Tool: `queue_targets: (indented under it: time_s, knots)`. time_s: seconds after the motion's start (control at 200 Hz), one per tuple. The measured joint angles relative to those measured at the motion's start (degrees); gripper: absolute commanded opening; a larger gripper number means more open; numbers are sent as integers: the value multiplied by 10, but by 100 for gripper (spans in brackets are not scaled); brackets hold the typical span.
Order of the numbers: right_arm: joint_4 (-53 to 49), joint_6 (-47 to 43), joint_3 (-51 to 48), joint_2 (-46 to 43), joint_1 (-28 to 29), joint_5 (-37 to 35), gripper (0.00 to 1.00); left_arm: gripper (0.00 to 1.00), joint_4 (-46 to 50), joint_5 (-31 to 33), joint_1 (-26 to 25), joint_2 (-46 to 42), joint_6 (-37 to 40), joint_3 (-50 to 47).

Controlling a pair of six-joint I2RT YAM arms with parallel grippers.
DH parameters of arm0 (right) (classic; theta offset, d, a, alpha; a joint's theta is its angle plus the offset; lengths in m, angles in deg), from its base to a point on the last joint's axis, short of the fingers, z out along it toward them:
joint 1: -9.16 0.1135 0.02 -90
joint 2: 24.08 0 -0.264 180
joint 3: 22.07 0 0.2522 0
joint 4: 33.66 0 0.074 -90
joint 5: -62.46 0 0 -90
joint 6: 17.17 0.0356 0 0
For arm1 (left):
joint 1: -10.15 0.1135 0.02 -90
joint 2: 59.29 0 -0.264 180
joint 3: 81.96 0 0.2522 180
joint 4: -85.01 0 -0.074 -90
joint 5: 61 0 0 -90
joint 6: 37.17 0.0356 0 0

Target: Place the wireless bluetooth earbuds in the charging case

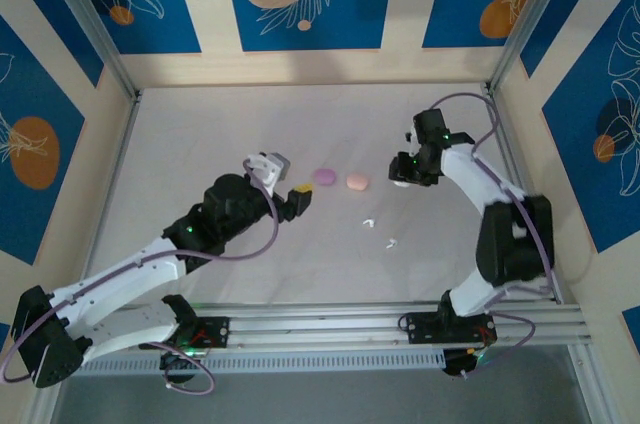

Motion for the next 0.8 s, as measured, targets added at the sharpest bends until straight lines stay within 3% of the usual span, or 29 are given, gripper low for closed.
queue_targets:
  time_s: [0.29, 0.535, 0.8]
  knots:
    - [108, -177, -52, -217, 162, 57, 43, 73, 35, -91, 67, 10, -100, 40]
    - [161, -353, -114, -271, 251, 61, 42, 65, 17, -190, 72, 23, -134, 48]
    - [193, -433, -129, -283, 275, 51, 42, 60, -19, -300, 72, 69, -147, 66]
